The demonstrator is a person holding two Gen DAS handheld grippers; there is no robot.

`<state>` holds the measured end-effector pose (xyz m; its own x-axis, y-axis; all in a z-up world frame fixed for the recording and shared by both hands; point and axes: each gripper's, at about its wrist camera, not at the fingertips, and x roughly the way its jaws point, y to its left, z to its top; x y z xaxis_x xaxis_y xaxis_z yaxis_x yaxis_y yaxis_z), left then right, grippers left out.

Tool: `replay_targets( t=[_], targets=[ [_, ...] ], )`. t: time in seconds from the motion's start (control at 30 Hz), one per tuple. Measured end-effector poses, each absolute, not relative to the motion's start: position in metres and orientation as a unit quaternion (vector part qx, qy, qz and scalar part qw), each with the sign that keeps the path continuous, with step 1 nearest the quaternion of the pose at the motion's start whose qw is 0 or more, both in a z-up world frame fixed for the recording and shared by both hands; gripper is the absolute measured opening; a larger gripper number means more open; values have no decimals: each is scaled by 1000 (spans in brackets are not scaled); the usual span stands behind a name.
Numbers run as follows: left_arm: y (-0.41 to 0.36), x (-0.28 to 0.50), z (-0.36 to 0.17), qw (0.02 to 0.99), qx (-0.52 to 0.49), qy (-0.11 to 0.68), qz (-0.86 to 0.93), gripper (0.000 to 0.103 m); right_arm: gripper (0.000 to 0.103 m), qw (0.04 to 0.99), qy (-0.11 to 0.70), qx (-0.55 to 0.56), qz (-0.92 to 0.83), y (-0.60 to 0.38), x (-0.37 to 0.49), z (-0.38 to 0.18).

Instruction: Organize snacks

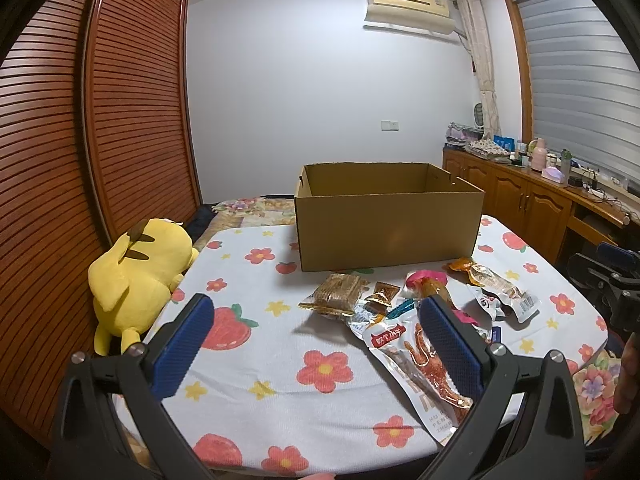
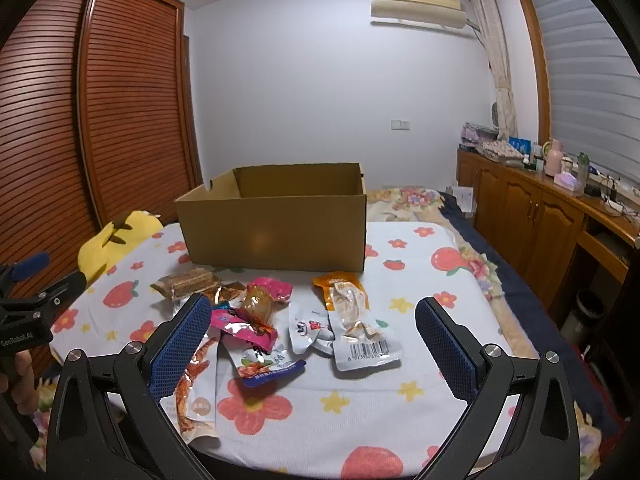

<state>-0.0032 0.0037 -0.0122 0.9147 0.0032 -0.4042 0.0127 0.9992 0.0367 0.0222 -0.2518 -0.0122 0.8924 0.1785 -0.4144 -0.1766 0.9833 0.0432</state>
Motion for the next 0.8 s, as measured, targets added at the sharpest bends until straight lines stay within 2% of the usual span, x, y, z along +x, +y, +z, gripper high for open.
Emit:
replay_targets(
  t=[0.8],
  targets=[
    [4, -4, -11, 978, 19, 208, -2, 103, 103, 973, 214, 2, 91, -251, 22, -9]
  ],
)
